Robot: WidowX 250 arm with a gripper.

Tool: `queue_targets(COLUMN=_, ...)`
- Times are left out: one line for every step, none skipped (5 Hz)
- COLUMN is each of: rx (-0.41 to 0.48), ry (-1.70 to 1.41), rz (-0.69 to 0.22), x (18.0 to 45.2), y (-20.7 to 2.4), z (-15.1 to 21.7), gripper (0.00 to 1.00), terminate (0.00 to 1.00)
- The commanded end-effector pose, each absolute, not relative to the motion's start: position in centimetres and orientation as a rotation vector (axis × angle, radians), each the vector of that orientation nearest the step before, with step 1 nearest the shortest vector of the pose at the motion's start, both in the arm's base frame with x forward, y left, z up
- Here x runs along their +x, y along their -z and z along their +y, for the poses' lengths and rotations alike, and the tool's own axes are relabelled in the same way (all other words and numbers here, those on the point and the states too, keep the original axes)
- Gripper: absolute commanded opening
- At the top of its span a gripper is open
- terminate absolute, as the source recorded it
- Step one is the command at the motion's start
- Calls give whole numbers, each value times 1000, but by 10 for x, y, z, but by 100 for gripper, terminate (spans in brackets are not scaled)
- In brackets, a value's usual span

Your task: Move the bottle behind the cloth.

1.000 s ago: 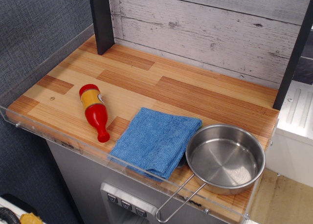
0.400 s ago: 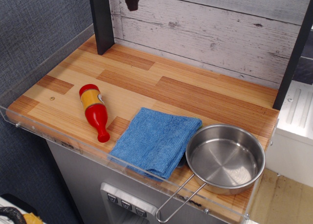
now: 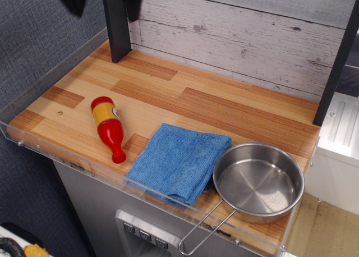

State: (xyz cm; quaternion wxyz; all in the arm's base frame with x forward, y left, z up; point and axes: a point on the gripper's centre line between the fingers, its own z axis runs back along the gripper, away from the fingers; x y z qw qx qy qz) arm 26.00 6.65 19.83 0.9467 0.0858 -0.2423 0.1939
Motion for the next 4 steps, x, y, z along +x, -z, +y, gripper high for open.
queue_targets(rx=110, ry=-751, rz=-368, x=255, y=-191, z=95, gripper=100, terminate=0)
queue_targets(rx=131, ry=-763, rz=-337, x=256, y=-177, z=101, gripper=100, terminate=0)
queue_targets(rx=158, ry=-747, rz=-305, x=254, y=-155, z=107, gripper=100, terminate=0)
queue_targets(rx=190, ry=-752, rz=-302, x=249, y=-132, z=109, gripper=100, terminate=0)
